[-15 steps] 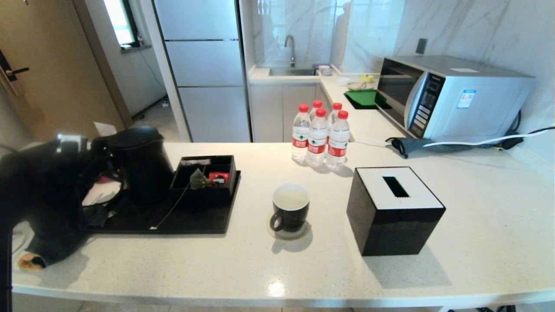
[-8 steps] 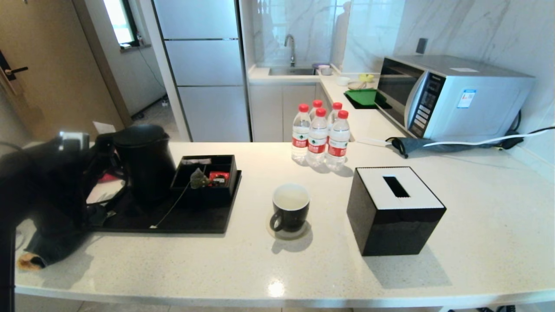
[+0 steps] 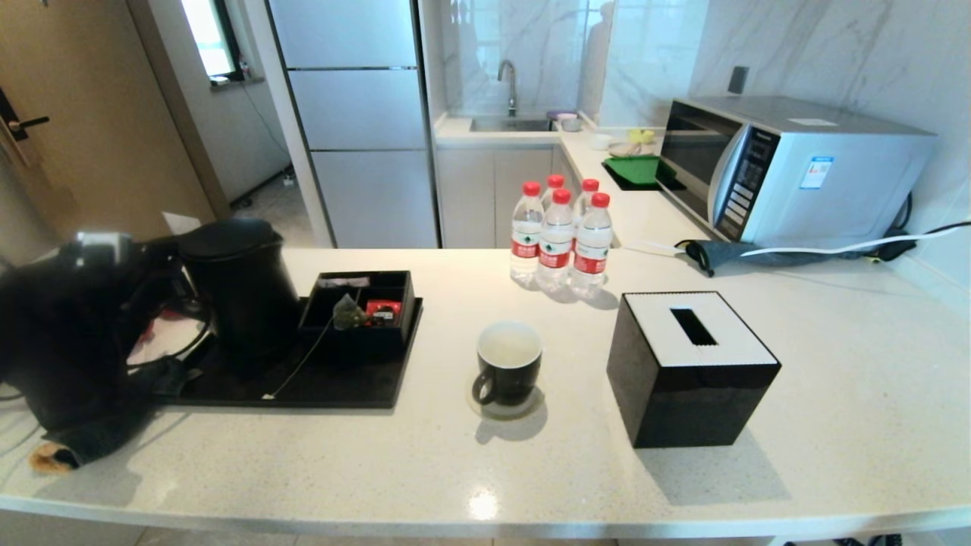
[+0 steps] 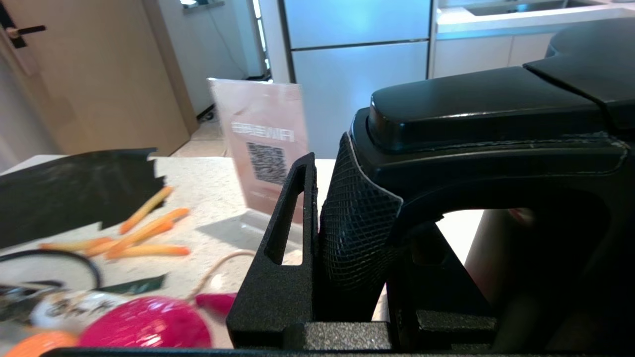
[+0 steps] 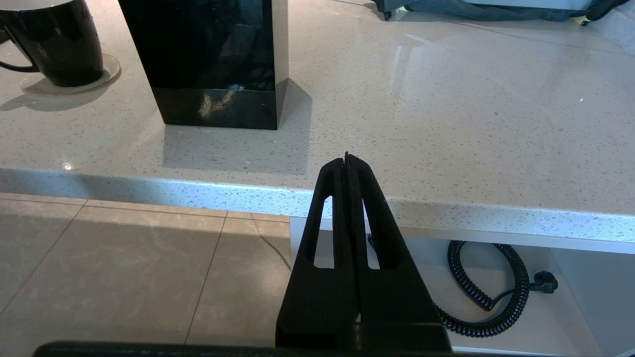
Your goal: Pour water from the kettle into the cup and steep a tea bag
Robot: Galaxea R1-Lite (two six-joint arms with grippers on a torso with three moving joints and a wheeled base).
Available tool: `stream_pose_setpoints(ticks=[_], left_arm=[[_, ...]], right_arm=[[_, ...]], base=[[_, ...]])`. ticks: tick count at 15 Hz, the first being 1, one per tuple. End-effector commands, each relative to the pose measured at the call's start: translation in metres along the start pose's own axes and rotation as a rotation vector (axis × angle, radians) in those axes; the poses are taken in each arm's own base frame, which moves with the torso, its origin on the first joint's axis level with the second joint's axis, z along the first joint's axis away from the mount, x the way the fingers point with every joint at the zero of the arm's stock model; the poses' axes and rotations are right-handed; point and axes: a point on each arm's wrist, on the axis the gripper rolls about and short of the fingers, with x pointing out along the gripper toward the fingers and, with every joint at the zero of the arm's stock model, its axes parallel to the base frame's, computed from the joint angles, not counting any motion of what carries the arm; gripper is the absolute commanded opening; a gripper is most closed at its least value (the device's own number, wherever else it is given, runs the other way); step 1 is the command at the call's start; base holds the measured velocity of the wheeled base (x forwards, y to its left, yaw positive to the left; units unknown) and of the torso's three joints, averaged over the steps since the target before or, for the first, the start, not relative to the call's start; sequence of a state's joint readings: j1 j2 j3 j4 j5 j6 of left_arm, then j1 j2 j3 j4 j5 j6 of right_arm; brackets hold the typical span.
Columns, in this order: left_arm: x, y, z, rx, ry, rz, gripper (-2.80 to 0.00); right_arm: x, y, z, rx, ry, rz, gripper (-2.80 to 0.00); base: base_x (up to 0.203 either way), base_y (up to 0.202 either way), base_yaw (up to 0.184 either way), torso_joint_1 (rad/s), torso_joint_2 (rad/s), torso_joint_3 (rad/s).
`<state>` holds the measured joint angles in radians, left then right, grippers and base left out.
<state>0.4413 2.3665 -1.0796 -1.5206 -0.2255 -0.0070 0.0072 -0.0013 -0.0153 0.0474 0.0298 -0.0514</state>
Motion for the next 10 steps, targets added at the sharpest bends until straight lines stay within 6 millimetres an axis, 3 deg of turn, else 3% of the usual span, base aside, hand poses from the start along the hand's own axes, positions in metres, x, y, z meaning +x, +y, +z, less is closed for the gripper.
stream_pose_setpoints(ticks=[1, 10], left_arm=[[-0.006, 0.005, 0.024, 0.020, -0.074, 0.011, -2.80], [-0.046, 0.006, 0.082, 0.023, -0.105, 0.038, -2.80]], right_arm=[[0.000, 0.000, 0.000, -0.001, 0.001, 0.001, -2.80], [0.000, 0.000, 0.000, -0.001, 0.001, 0.001, -2.80]], base=[[0.000, 0.000, 0.000, 0.000, 0.00, 0.000], [0.000, 0.000, 0.000, 0.000, 0.00, 0.000]])
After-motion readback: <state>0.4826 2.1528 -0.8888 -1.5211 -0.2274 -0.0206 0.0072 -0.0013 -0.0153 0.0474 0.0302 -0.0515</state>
